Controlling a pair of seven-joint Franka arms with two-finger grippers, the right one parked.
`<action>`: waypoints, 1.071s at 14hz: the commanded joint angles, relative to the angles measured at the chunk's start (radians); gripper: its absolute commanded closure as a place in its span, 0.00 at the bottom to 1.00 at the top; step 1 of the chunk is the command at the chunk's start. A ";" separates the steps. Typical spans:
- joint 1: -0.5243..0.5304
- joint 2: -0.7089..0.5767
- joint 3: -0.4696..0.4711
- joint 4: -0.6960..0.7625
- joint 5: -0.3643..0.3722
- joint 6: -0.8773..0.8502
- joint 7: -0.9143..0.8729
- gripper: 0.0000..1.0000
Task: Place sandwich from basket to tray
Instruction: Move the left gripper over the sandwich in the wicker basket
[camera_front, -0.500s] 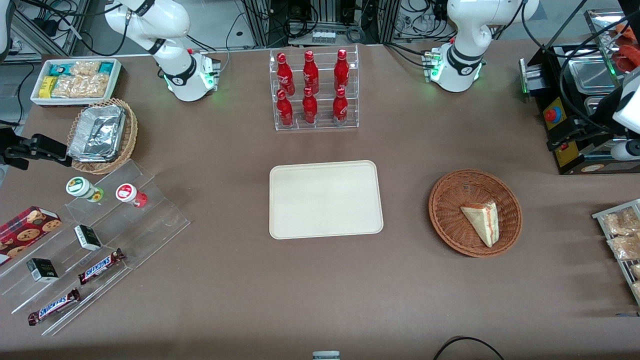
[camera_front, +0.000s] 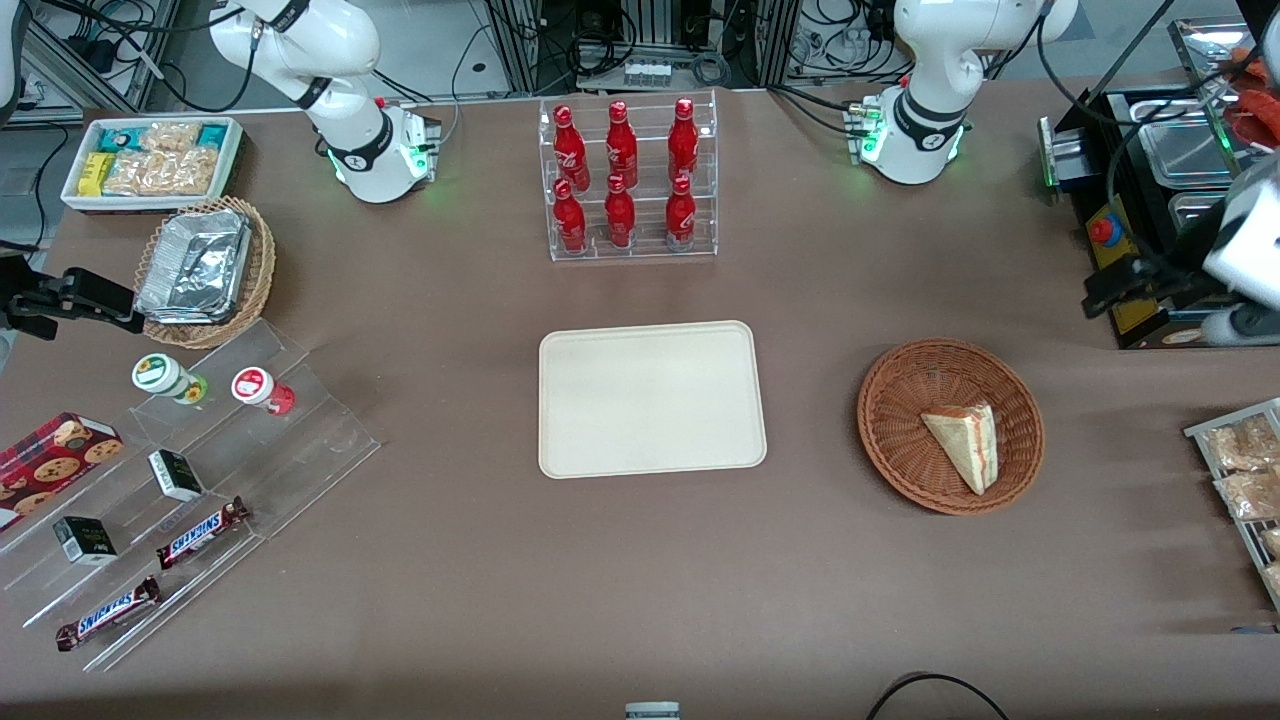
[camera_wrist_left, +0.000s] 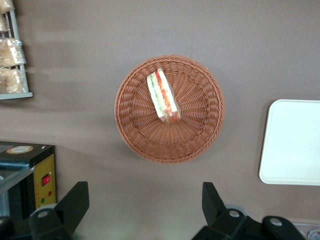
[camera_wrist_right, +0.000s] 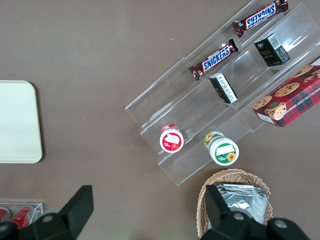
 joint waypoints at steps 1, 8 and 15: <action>0.002 0.109 -0.008 0.009 0.010 0.076 -0.082 0.00; 0.000 0.149 -0.010 -0.219 -0.007 0.397 -0.266 0.00; -0.008 0.187 -0.010 -0.400 -0.010 0.661 -0.331 0.00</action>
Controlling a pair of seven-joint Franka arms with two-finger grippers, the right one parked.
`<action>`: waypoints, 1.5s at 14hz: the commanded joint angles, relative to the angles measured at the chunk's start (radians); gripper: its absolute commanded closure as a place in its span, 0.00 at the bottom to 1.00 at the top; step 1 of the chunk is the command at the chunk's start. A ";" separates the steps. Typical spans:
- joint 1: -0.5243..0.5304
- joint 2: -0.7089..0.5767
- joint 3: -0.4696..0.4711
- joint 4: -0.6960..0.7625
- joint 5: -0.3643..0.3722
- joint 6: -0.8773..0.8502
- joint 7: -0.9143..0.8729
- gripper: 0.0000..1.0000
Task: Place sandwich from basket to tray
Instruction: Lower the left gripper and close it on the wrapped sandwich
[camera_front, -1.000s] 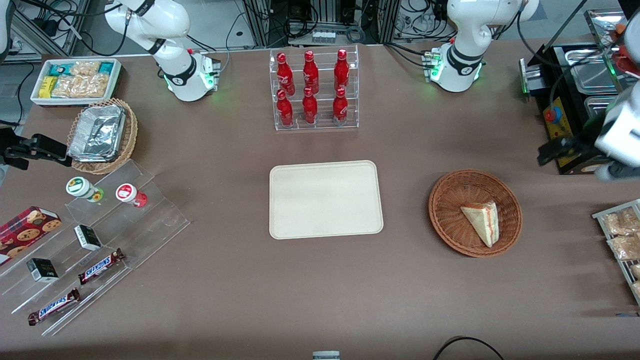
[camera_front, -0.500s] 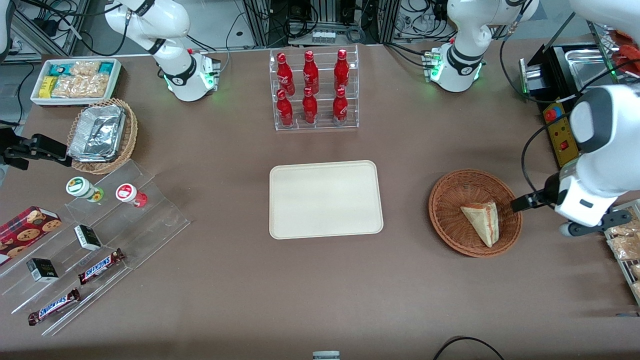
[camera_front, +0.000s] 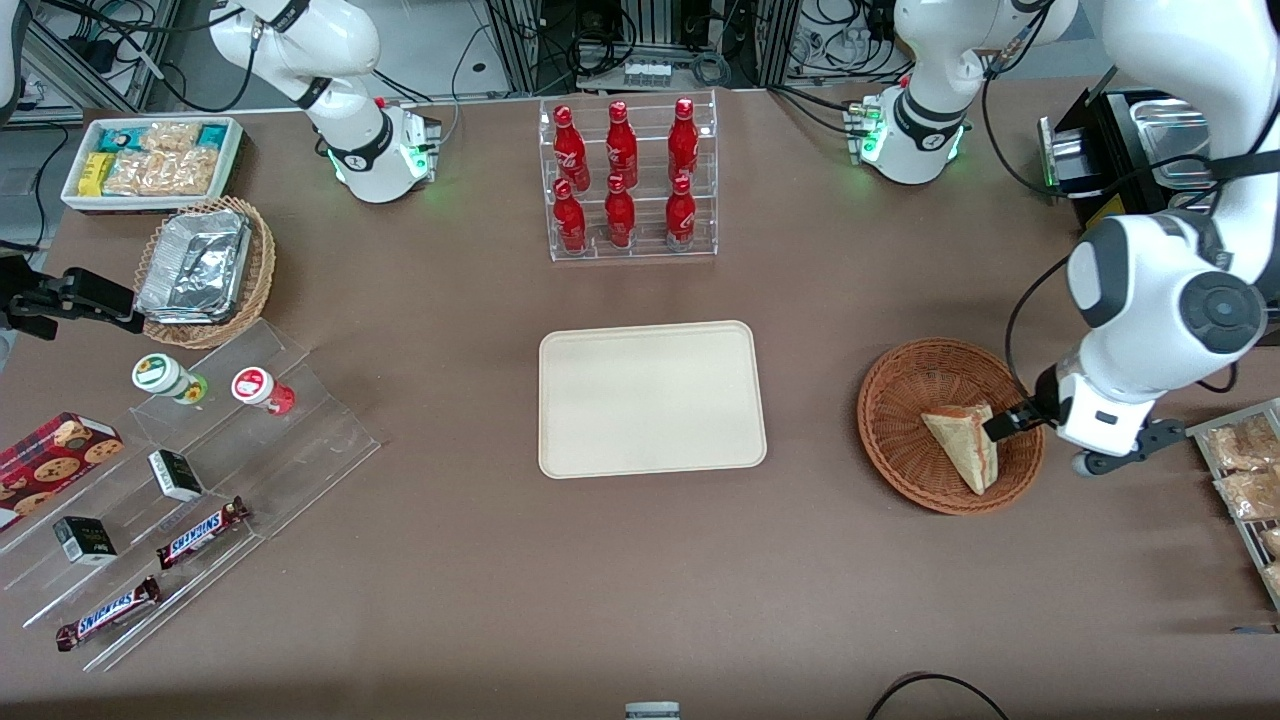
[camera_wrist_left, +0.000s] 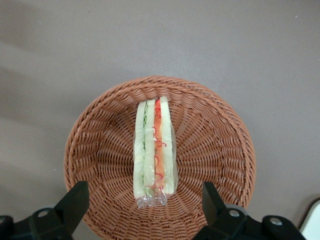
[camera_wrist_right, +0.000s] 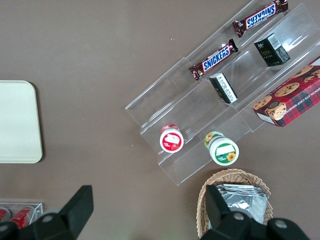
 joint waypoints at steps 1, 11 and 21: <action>-0.004 0.017 -0.002 -0.029 -0.010 0.061 -0.025 0.00; -0.011 0.073 -0.006 -0.099 -0.023 0.210 -0.027 0.00; -0.011 0.090 -0.008 -0.164 -0.023 0.299 -0.027 0.58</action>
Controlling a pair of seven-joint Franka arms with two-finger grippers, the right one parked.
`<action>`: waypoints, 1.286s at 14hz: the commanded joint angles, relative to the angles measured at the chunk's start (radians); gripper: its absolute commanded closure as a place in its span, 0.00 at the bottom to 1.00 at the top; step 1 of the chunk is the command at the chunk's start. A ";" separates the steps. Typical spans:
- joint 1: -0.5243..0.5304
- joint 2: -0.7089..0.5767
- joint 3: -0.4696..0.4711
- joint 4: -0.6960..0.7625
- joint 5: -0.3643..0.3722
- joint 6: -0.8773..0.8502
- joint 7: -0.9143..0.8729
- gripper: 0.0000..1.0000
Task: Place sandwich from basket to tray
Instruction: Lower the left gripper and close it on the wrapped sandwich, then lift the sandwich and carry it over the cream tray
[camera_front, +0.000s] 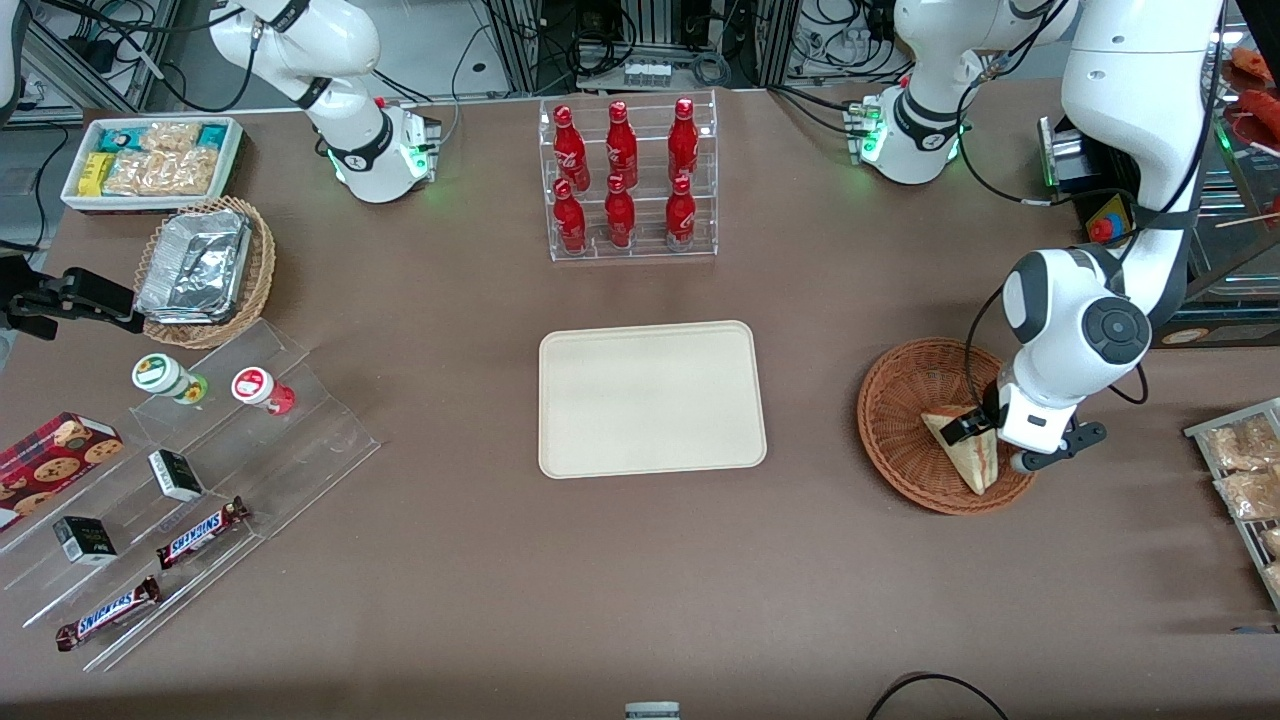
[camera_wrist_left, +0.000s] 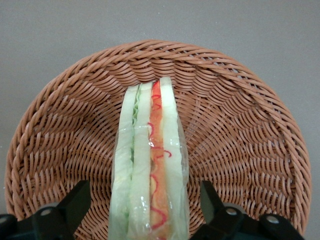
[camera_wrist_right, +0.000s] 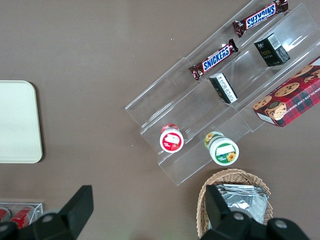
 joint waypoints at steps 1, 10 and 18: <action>-0.007 -0.009 0.000 -0.005 -0.011 0.015 -0.013 0.83; -0.009 -0.078 -0.060 0.191 -0.010 -0.311 -0.011 1.00; -0.111 -0.041 -0.268 0.388 0.001 -0.455 -0.162 1.00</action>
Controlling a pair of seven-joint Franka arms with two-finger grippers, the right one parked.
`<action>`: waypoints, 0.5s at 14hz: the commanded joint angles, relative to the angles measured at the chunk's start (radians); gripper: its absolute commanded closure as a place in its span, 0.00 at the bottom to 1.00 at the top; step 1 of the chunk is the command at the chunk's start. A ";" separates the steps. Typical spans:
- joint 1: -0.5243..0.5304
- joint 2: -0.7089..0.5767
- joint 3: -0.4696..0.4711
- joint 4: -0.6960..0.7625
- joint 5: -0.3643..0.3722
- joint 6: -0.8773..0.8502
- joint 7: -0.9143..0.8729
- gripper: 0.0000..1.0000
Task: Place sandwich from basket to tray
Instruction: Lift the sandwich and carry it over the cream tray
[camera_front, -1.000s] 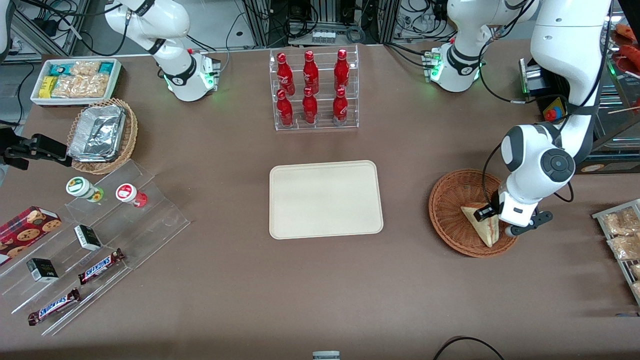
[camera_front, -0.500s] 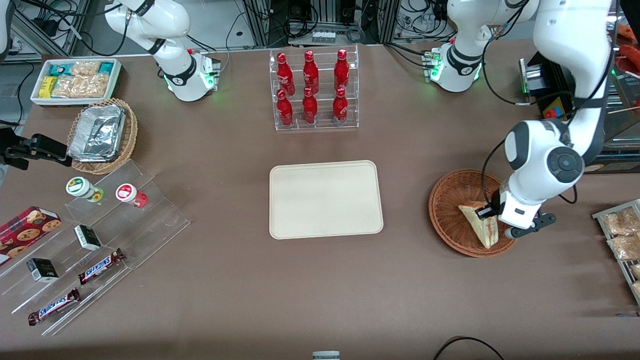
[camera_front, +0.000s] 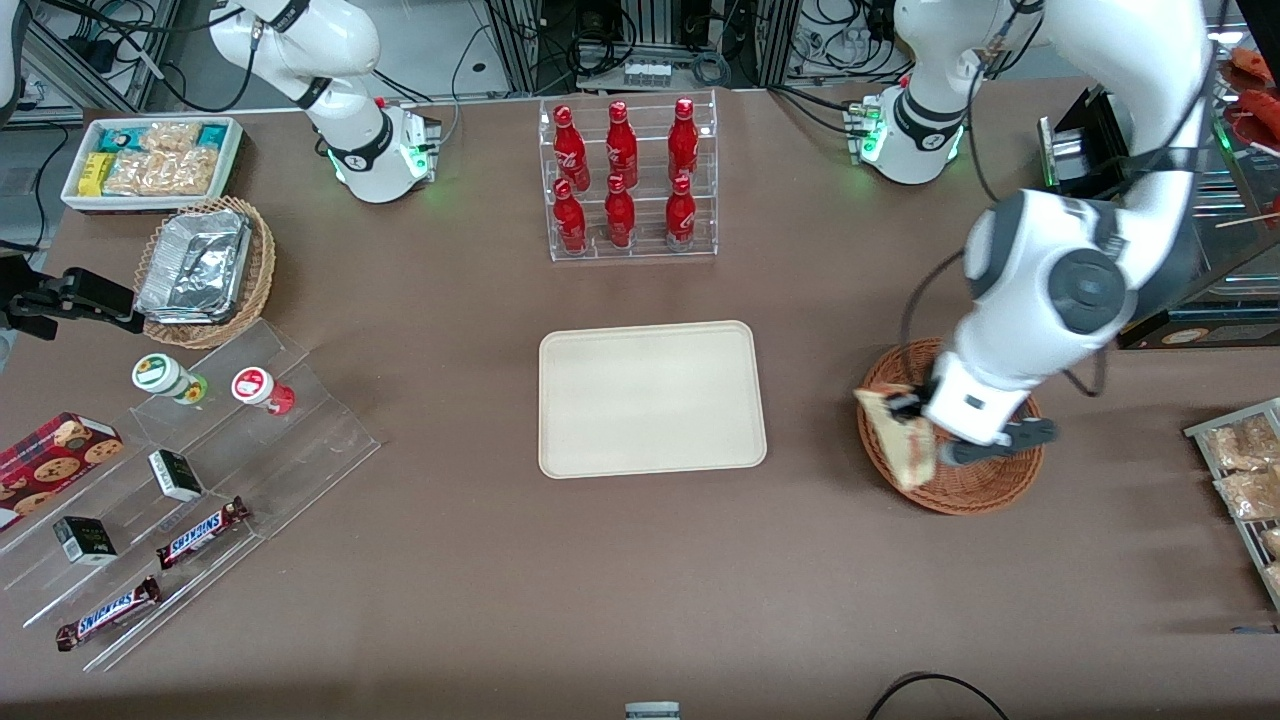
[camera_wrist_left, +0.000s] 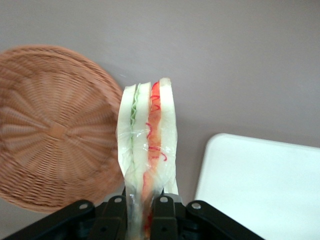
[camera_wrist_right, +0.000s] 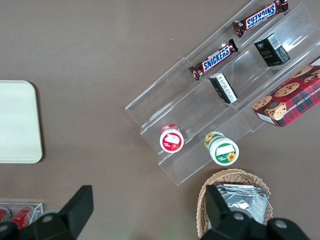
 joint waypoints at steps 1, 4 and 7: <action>-0.106 0.051 -0.007 0.069 0.003 -0.019 -0.072 1.00; -0.203 0.135 -0.009 0.144 -0.001 -0.019 -0.104 1.00; -0.286 0.218 -0.007 0.186 0.008 -0.007 -0.144 1.00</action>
